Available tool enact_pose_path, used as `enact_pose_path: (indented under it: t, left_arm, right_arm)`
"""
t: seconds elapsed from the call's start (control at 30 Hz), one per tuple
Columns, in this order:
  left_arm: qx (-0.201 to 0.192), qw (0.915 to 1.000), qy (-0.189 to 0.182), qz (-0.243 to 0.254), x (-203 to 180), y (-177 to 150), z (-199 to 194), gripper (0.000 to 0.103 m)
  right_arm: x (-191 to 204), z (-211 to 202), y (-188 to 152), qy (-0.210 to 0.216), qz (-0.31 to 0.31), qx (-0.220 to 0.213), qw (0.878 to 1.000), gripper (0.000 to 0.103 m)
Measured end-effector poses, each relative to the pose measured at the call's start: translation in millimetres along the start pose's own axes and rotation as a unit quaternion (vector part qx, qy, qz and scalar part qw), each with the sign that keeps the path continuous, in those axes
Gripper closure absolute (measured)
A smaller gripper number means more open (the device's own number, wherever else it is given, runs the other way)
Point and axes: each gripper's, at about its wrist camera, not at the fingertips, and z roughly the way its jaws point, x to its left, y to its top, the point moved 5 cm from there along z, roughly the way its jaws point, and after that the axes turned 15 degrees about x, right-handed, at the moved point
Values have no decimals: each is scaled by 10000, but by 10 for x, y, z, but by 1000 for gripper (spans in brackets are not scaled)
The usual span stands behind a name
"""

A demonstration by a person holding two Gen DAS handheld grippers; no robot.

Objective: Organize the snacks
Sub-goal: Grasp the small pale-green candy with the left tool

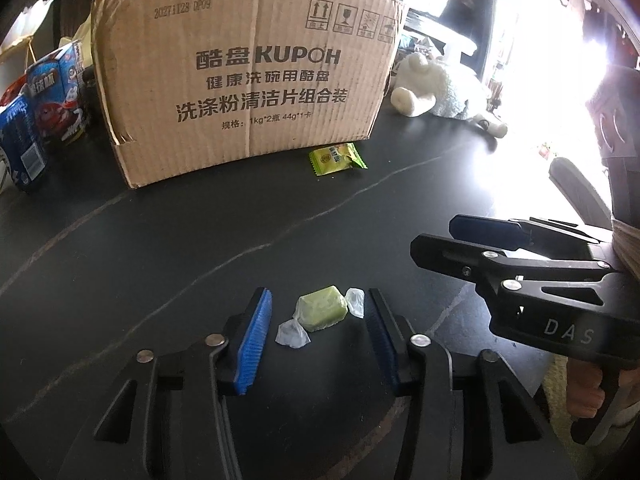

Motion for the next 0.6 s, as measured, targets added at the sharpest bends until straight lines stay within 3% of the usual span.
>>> enact_pose_path:
  t: [0.17, 0.6]
  left_arm:
    - [-22, 10000, -37, 31, -11, -6, 11, 77]
    - [-203, 9997, -30, -162, 33, 82, -80, 77]
  right_arm:
    - [-3, 10, -4, -25, 3, 5, 10000, 55]
    - [54, 12, 7, 107, -81, -61, 9999, 55]
